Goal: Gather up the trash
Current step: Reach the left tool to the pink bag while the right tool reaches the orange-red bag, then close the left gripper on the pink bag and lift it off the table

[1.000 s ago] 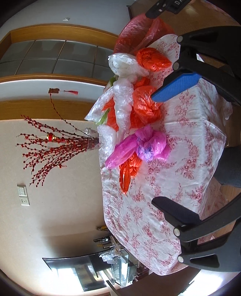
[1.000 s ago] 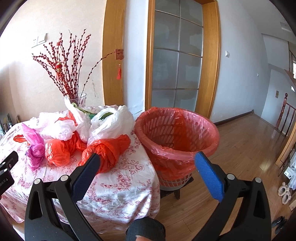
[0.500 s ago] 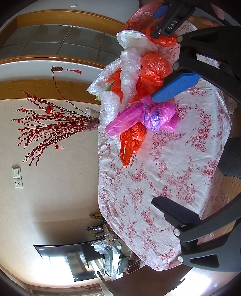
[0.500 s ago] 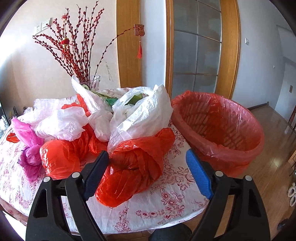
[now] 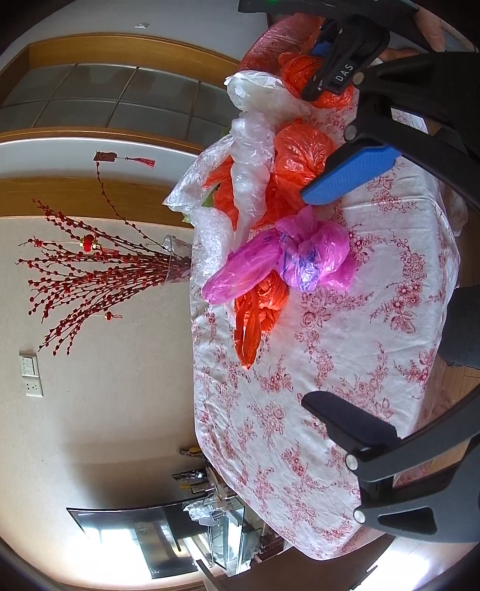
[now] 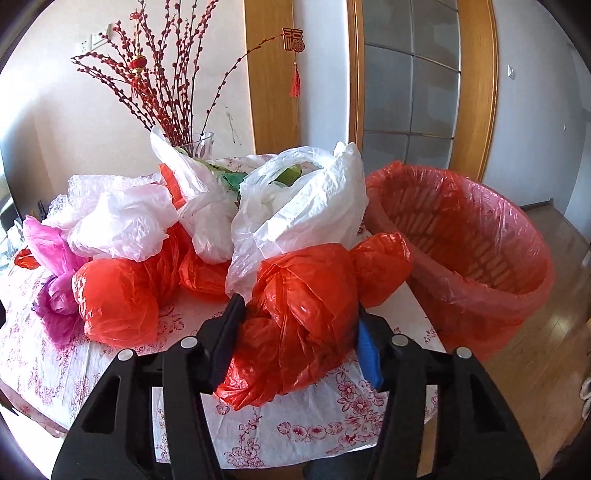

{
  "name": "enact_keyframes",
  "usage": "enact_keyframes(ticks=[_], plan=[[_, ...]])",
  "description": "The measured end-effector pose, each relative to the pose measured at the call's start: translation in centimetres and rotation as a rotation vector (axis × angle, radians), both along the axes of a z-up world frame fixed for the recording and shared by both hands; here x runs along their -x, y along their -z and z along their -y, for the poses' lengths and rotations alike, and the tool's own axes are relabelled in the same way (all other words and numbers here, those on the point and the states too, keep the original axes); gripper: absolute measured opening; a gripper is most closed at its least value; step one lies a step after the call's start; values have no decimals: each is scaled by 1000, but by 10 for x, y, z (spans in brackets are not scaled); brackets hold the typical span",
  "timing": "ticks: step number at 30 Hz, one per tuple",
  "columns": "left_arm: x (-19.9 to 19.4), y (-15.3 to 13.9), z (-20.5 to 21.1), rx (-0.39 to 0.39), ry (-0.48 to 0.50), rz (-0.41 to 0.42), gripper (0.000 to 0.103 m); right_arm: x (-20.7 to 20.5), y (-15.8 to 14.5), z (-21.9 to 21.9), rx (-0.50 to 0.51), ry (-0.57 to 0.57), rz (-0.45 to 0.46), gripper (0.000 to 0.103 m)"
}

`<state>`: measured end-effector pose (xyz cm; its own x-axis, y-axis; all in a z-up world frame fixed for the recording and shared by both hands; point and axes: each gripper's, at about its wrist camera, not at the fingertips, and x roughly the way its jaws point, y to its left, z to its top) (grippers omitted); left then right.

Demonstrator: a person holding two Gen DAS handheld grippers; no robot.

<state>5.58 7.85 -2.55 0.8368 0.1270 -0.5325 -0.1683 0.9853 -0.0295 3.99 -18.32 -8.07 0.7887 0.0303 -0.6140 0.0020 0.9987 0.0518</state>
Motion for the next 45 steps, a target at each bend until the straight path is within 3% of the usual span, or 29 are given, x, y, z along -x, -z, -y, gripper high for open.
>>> enact_keyframes(ticks=[14, 26, 32, 37, 45], plan=[[-8, -3, 28, -19, 80, 2, 88, 15, -6, 22, -55, -44, 18, 38], [-19, -3, 50, -12, 166, -15, 78, 27, -15, 37, -60, -28, 63, 35], [-26, -7, 22, 1, 101, -14, 78, 30, -16, 39, -54, -29, 75, 35], [-42, -10, -11, 49, 37, -30, 64, 29, -16, 35, -54, -38, 76, 35], [-77, -10, -23, 90, 49, -78, 49, 27, -16, 32, -46, -54, 75, 35]])
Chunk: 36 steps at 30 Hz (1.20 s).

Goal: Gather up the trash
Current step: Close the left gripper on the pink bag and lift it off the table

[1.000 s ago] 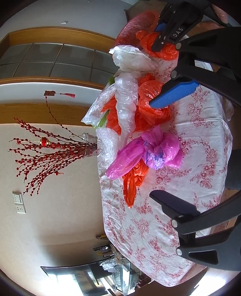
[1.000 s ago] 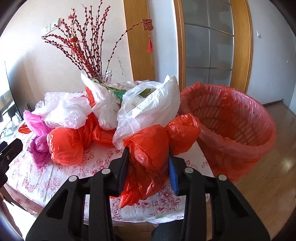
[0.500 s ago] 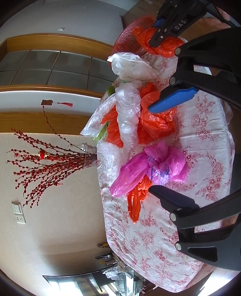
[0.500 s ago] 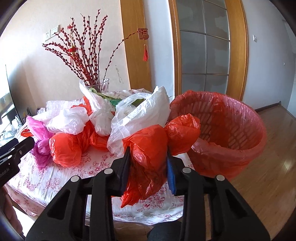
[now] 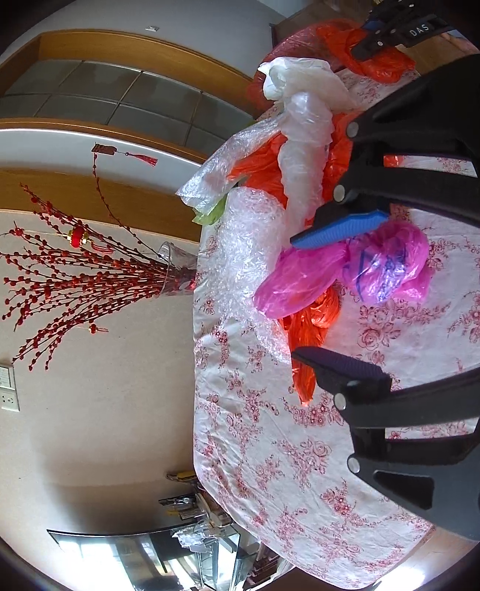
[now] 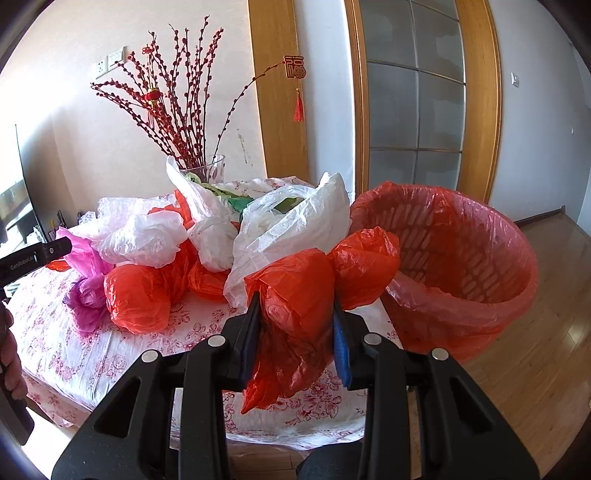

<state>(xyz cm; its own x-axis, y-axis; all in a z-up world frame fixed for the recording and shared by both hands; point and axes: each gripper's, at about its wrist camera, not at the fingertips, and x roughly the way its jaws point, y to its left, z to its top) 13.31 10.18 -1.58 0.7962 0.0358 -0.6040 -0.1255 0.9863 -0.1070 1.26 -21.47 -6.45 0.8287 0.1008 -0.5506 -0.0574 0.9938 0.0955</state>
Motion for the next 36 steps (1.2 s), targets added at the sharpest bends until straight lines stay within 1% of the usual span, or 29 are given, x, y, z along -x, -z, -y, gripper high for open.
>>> enact_keyframes(ticks=[2, 4, 5, 7, 10, 21, 27, 36], plan=[[-9, 4, -3, 22, 4, -27, 44, -1, 0, 0, 2, -1, -1, 35], [-16, 8, -7, 57, 16, -49, 27, -1, 0, 0, 3, -1, -2, 35], [-18, 9, -9, 76, 27, -51, 24, -1, 0, 0, 3, -1, -3, 35], [-19, 7, -9, 90, 44, -38, 10, -2, 0, -1, 6, -3, -3, 35], [-16, 0, -8, 87, 65, -9, 7, -1, -2, -1, 6, -6, 1, 35], [1, -42, -8, 102, 106, 96, 5, 6, -22, -8, 3, -34, 51, 34], [7, -63, -10, 103, 101, 144, 5, 7, -31, -10, -7, -46, 80, 34], [6, -89, 3, 110, 130, 186, 5, 5, -51, -4, -26, -44, 128, 34]])
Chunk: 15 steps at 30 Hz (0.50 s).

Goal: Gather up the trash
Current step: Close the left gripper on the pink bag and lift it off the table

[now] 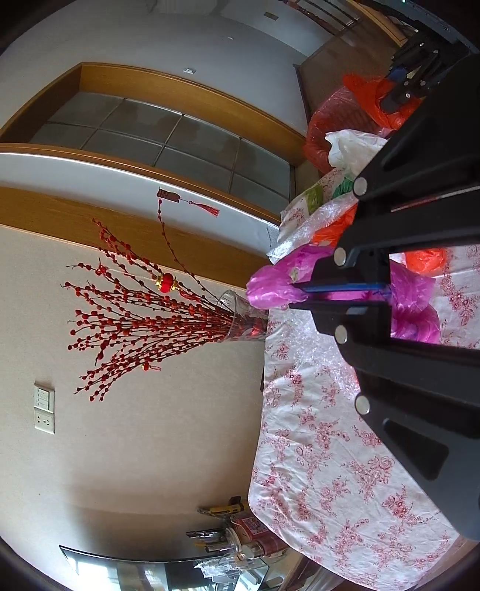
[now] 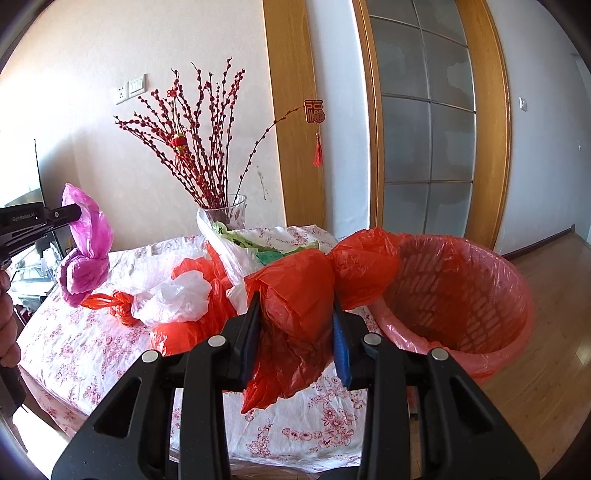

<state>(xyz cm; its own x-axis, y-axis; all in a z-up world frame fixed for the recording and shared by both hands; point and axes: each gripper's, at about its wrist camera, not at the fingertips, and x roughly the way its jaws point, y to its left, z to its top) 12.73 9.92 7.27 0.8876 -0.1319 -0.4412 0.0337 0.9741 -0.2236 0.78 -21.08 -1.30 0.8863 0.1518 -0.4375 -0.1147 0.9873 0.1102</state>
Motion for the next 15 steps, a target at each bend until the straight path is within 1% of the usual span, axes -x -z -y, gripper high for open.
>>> enact_keyframes(ticks=[8, 15], plan=[[-9, -20, 35, -3, 74, 30, 5, -12, -18, 20, 17, 48, 40, 34], [-27, -29, 88, -2, 182, 33, 5, -28, -30, 64, 8, 132, 41, 34]])
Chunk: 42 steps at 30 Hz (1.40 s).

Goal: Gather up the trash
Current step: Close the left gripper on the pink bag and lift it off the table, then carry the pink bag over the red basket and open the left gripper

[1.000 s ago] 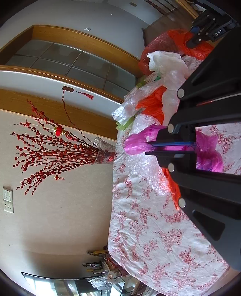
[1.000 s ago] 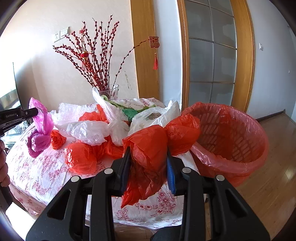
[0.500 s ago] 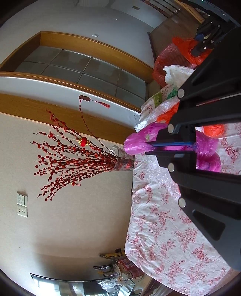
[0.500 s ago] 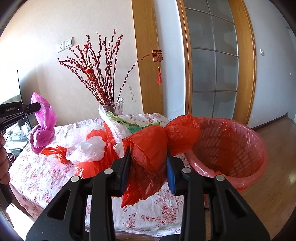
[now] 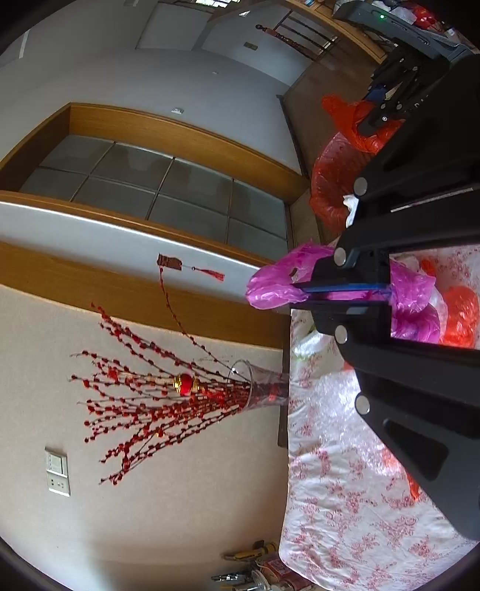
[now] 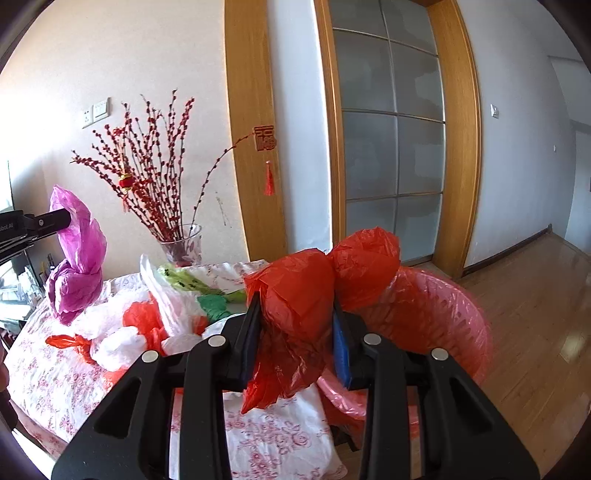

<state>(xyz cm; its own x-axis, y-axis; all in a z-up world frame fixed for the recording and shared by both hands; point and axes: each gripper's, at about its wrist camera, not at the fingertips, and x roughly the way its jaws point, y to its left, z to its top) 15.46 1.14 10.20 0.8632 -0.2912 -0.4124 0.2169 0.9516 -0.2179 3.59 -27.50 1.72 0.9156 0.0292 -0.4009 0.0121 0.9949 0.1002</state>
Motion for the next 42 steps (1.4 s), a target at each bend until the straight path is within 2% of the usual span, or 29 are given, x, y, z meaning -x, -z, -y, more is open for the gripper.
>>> enact_keyframes(ticks=[13, 22, 28, 33, 37, 42], plan=[[-35, 10, 136, 36, 265, -34, 5, -20, 8, 94, -33, 143, -48, 34], [-66, 34, 215, 29, 365, -84, 5, -40, 21, 134, -75, 177, -84, 34], [-88, 56, 242, 14, 387, -143, 5, -54, 27, 146, -92, 178, -102, 36], [-100, 75, 254, 9, 397, -214, 7, -61, 33, 153, -115, 167, -119, 47], [-104, 86, 256, -25, 387, -231, 18, -61, 39, 155, -114, 170, -132, 49], [-106, 88, 247, -30, 359, -239, 30, -53, 43, 161, -111, 198, -140, 50]])
